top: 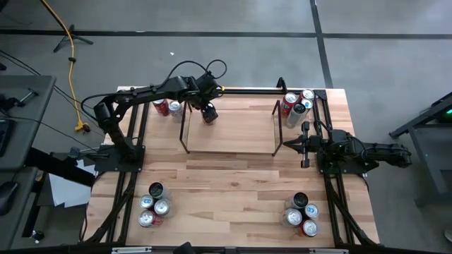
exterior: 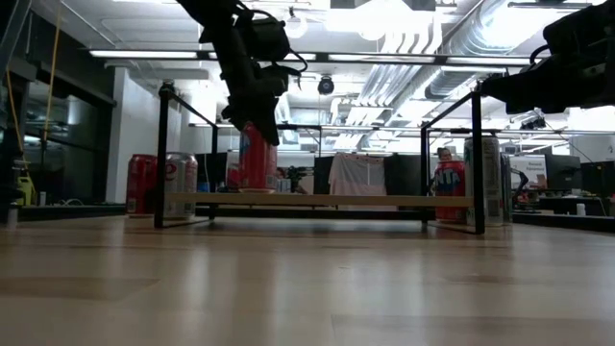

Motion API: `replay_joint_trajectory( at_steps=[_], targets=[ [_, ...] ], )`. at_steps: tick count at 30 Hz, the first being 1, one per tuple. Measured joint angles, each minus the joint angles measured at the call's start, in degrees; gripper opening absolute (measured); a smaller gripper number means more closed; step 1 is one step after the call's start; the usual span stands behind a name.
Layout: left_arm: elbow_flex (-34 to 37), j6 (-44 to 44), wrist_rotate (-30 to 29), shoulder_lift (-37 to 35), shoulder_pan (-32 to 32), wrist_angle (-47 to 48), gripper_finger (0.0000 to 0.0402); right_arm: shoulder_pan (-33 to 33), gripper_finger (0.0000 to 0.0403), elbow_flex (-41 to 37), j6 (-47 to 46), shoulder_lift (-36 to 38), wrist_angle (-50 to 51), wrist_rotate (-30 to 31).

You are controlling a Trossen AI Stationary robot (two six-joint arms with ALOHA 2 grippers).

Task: Place canned beverage on shelf
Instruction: Put the top left red soda can on the shelf

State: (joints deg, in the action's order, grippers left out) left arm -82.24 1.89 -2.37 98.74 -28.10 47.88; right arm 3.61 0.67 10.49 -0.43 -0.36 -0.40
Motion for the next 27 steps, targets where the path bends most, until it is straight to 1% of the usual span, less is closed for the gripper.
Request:
replay_joint_trajectory(
  at_steps=[3,9,13,19,23,27],
  targets=[
    [0.0,0.0,0.0,0.0,0.0,0.1,0.0246,0.0,0.0,0.0,0.0,0.0,0.0,0.0],
    [0.0,0.9,0.1,0.0,0.0,0.2,0.0293,0.0,0.0,0.0,0.0,0.0,0.0,0.0],
    [-0.1,0.9,0.1,0.0,0.0,0.2,0.0312,0.0,0.0,0.0,0.0,0.0,0.0,0.0],
    [-0.9,1.0,0.2,-0.1,-0.1,0.9,0.0317,0.0,0.0,0.0,0.0,0.0,0.0,0.0],
    [-5.0,0.0,0.6,-0.2,-0.3,3.4,0.0317,0.0,0.0,0.0,0.0,0.0,0.0,0.0],
    [-8.6,-0.6,0.5,-0.2,-0.3,3.8,0.0317,0.0,0.0,0.0,0.0,0.0,0.0,0.0]
  ],
)
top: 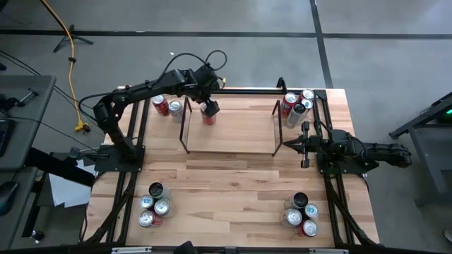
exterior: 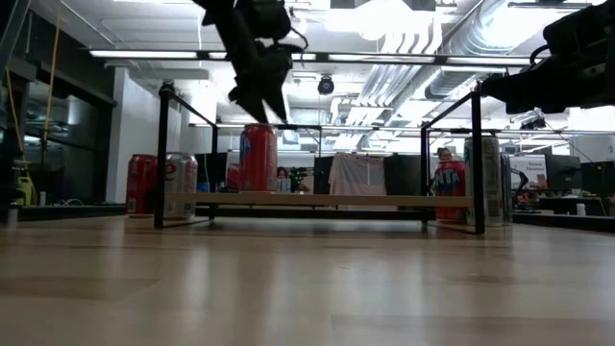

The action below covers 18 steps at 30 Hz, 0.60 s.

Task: Place canned beverage on shelf
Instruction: Put the top left red soda can on the shelf

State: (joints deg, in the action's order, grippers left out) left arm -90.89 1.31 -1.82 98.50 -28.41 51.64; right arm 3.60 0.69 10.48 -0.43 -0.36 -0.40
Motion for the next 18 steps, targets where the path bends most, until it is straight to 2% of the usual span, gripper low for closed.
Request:
replay_joint_trajectory(
  at_steps=[8,11,18],
  targets=[
    [-5.2,9.0,-0.5,-0.1,0.1,3.1,0.0317,0.0,0.0,0.0,0.0,0.0,0.0,0.0],
    [-5.3,16.5,-2.2,-0.1,0.1,4.2,0.0317,0.0,0.0,0.0,0.0,0.0,0.0,0.0],
    [-5.3,26.7,-6.5,-0.1,0.1,9.0,0.0317,0.0,0.0,0.0,0.0,0.0,0.0,0.0]
  ],
)
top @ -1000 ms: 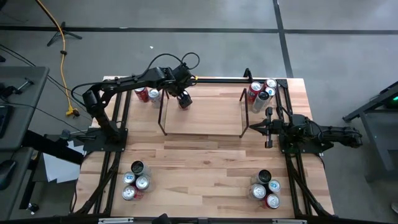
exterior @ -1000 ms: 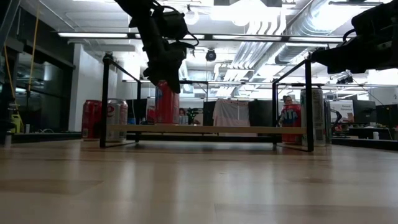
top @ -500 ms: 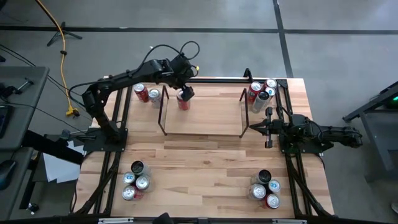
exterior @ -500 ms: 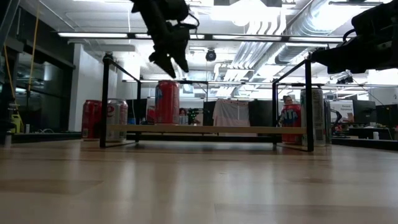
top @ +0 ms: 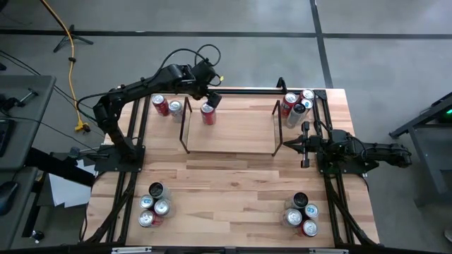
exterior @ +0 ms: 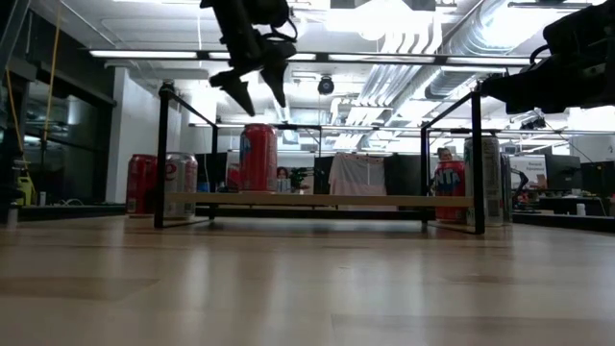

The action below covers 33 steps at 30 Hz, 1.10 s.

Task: Place canned beverage on shelf
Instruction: Put the top left red soda can on the shelf

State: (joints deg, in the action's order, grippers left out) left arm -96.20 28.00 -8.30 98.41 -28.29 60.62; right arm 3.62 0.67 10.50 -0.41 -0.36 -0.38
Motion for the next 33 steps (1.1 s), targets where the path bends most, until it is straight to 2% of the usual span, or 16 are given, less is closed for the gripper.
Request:
replay_joint_trajectory(
  at_steps=[8,20,33],
  targets=[
    [1.4,7.2,-0.7,0.5,1.4,1.4,0.0317,0.0,0.0,0.0,0.0,0.0,0.0,0.0],
    [1.6,15.3,-6.6,0.5,3.5,1.3,0.0317,0.0,0.0,0.0,0.0,0.0,0.0,0.0],
    [9.4,24.2,-7.3,0.5,5.5,-5.2,0.0317,0.0,0.0,0.0,0.0,0.0,0.0,0.0]
  ],
)
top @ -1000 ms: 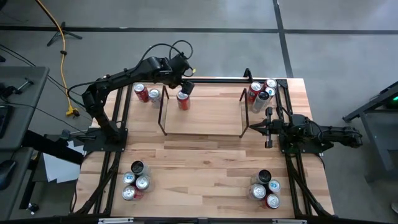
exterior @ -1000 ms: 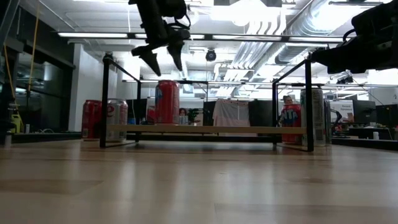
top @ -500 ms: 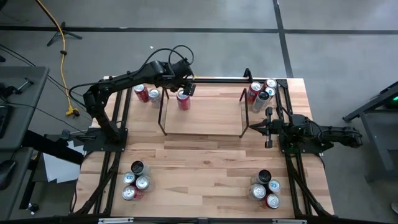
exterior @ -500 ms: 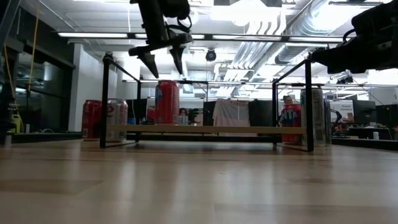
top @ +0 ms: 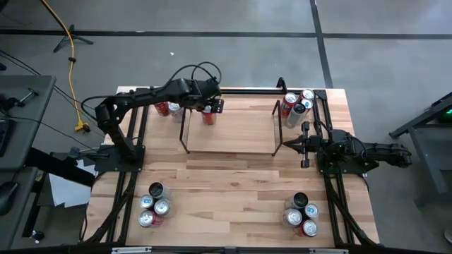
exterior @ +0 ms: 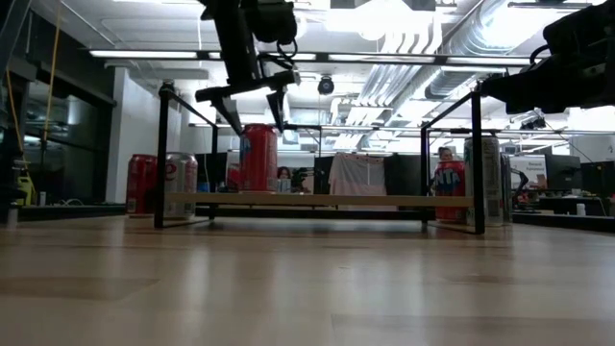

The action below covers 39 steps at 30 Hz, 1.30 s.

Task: Place canned beverage on shelf
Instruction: Put the top left red soda can on the shelf

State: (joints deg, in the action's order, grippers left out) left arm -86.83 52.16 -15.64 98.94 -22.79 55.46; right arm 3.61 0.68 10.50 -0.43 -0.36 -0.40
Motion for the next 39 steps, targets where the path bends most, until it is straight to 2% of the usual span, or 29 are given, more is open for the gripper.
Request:
replay_joint_trajectory(
  at_steps=[12,20,25,39],
  targets=[
    [0.4,1.9,0.0,0.9,1.2,0.0,0.0309,0.0,0.0,0.0,0.0,0.0,0.0,0.0],
    [0.3,1.0,-0.1,0.9,1.1,-0.1,0.0235,0.0,0.0,0.0,0.0,0.0,0.0,0.0],
    [0.3,-3.2,0.0,0.9,1.1,-0.2,0.0197,0.0,0.0,0.0,0.0,0.0,0.0,0.0],
    [0.2,-4.3,0.5,0.9,0.7,0.1,0.0197,0.0,0.0,0.0,0.0,0.0,0.0,0.0]
  ],
)
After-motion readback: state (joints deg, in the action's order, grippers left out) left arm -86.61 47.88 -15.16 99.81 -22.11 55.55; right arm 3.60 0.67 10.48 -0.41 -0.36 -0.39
